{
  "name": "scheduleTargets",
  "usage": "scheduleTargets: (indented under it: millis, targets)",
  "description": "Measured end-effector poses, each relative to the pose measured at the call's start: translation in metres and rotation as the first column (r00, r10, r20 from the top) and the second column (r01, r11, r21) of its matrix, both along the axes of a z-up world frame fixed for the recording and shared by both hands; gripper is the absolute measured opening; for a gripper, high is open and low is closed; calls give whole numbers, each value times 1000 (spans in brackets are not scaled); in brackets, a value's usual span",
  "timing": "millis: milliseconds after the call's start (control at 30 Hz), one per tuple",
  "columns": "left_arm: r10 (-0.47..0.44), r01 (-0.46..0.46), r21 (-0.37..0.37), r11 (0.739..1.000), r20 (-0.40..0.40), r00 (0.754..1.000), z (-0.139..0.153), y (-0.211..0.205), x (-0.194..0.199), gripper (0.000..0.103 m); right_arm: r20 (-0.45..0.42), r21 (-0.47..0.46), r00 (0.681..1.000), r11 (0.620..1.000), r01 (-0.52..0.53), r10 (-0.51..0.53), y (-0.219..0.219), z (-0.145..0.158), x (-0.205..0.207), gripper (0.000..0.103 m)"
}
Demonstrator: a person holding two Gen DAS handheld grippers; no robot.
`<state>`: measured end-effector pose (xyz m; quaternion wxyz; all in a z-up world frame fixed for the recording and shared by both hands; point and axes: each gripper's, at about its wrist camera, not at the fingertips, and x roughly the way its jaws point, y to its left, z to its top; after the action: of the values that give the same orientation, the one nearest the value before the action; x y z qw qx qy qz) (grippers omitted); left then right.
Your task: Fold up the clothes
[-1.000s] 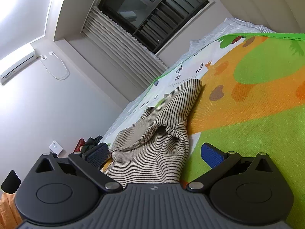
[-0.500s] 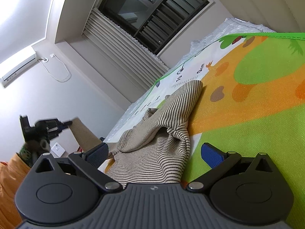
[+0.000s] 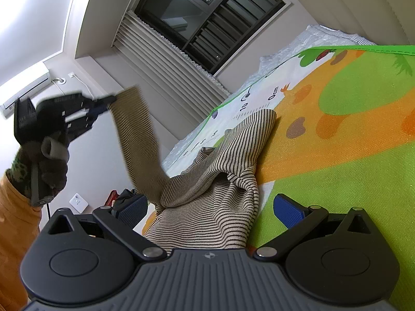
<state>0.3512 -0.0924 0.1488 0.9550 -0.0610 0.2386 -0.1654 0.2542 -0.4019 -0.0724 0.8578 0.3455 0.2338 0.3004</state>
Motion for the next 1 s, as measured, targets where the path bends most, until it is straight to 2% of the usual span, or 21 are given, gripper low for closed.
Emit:
scheduleTargets:
  millis: [167, 300, 367, 467, 600, 700, 833, 933, 1000]
  targets:
    - [-110, 107, -44, 993, -56, 992, -27, -46, 7, 15, 0, 9, 1000, 1000, -1, 1, -1, -1, 0, 103]
    - [-157, 150, -82, 985, -76, 985, -40, -59, 6, 16, 0, 17, 1000, 1000, -2, 2, -2, -1, 2, 103]
    - [-169, 162, -86, 983, -84, 982, -45, -63, 6, 25, -1, 22, 1000, 1000, -2, 2, -3, -1, 2, 103]
    - [-170, 162, -83, 983, -103, 980, -54, -64, 6, 32, 0, 26, 1000, 1000, -2, 2, -3, -2, 2, 103]
    - [-136, 130, -49, 990, -161, 978, -75, -53, 7, 40, 0, 27, 1000, 1000, -2, 2, -4, -2, 2, 103]
    - [-116, 116, -13, 993, -207, 972, -95, -43, 5, 53, 0, 28, 1000, 1000, -2, 2, -3, -2, 2, 103]
    - [-86, 104, 72, 992, -225, 971, -123, -22, -10, 74, 0, 30, 1000, 1000, -2, 2, -3, -2, 2, 103]
    - [-46, 83, 151, 985, -236, 971, -146, -1, -22, 78, -1, 30, 1000, 1000, -2, 2, -3, -3, 2, 103]
    - [-16, 60, 174, 983, -247, 969, -159, 16, -29, 83, -2, 27, 1000, 1000, -2, 3, -4, -3, 3, 103]
